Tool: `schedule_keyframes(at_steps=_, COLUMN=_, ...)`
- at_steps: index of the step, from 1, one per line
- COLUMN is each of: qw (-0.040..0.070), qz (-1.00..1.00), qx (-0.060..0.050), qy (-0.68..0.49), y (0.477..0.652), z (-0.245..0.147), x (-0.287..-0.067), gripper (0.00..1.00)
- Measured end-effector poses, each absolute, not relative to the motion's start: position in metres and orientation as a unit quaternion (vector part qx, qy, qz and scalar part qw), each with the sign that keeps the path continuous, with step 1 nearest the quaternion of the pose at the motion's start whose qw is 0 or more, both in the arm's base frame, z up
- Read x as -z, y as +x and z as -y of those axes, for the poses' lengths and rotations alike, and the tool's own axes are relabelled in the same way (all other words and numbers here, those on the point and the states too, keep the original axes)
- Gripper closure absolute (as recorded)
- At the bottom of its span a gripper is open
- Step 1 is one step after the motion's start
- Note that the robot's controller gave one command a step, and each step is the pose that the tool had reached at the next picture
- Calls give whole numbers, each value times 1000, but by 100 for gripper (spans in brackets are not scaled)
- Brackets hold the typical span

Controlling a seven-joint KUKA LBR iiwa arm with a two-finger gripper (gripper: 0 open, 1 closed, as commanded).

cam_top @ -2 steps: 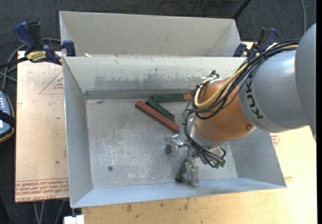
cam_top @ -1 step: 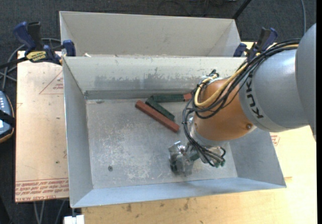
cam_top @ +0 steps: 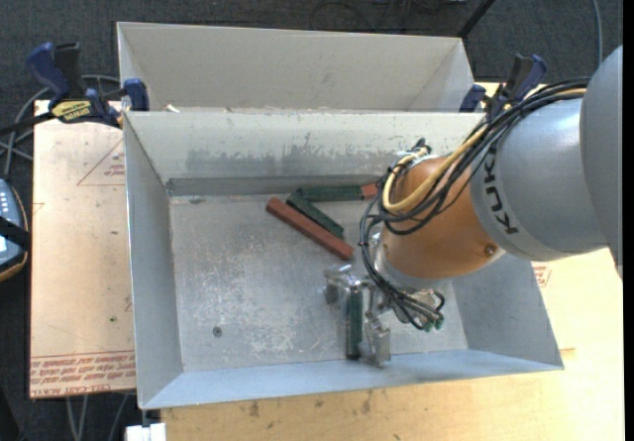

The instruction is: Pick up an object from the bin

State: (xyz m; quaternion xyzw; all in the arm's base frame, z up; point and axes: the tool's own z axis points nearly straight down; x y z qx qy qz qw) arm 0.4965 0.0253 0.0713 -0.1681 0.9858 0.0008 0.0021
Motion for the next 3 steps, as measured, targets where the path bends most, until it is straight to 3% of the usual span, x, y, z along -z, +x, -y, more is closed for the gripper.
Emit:
schedule_keyframes(at_steps=1, qw=4, qz=-986, qx=-1, qy=-168, y=498, z=-26, x=-73, gripper=100)
schedule_keyframes(at_steps=2, qw=3, qz=-986, qx=0, qy=-168, y=491, z=-41, x=-73, gripper=100)
schedule_keyframes(at_steps=3, qw=3, qz=-986, qx=-1, qy=-167, y=492, z=-41, x=-72, gripper=0)
